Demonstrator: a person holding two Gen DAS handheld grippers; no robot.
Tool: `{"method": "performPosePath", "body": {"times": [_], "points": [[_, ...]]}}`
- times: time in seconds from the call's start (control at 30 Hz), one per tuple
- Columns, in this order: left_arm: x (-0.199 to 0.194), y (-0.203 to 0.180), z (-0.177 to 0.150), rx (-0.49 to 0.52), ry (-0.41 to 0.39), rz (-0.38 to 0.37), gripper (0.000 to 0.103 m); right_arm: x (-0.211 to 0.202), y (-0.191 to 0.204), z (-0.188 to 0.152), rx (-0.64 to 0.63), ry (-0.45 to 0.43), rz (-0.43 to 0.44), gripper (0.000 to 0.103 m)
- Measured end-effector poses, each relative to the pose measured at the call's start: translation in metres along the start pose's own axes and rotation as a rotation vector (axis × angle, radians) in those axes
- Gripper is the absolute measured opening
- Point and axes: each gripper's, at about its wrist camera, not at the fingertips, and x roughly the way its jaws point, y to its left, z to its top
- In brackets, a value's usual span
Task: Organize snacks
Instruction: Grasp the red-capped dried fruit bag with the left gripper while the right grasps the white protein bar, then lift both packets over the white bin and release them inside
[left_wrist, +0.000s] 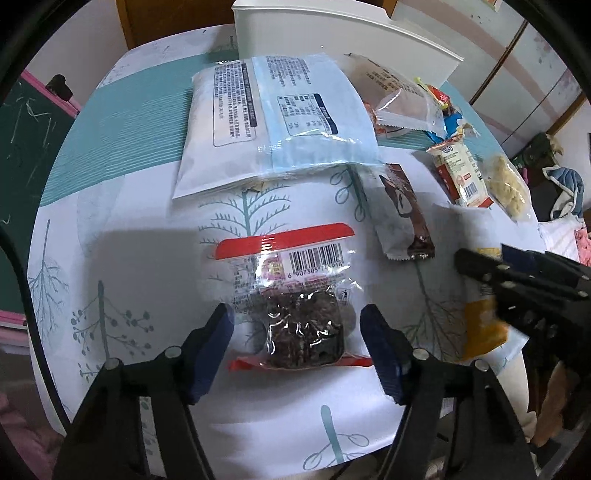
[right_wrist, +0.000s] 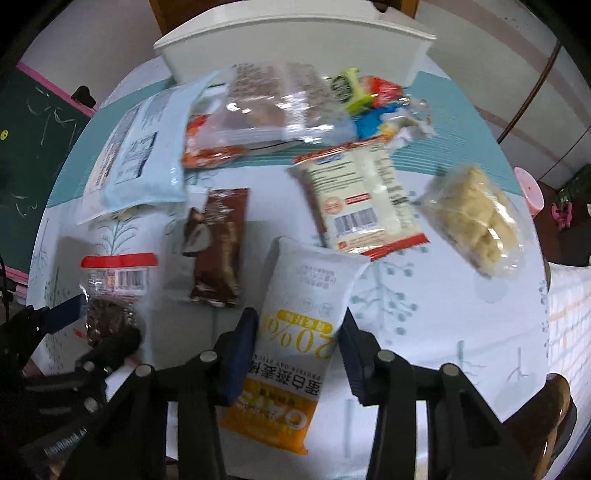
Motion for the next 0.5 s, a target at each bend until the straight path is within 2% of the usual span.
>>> {"method": "performPosePath", "body": {"times": [0.17,0.27,0.3,0.37,0.43,0.5], "points": [[-0.002,-0.009,0.003,0.03,-0.004,0.002,0.061,-0.025,-0.022,-0.002,0.03,-0.074,0.082,0.04],[-0.013,-0.017,0.005,0.058,-0.047,0.012,0.054,-0.035,-0.033,0.0,0.052,-0.113,0.135,0.04],[-0.02,-0.019,0.006,0.066,-0.08,0.019,0.026,-0.039,-0.036,0.003,0.058,-0.125,0.148,0.04],[-0.031,-0.02,0.009,0.074,-0.095,0.001,0.026,-0.045,-0.041,0.008,0.063,-0.148,0.17,0.04],[-0.033,-0.022,0.013,0.08,-0.101,0.014,0.026,-0.048,-0.043,0.012,0.063,-0.169,0.183,0.04],[-0.027,-0.023,0.015,0.082,-0.072,0.019,0.026,-0.052,-0.044,0.016,0.052,-0.187,0.184,0.04]]}}
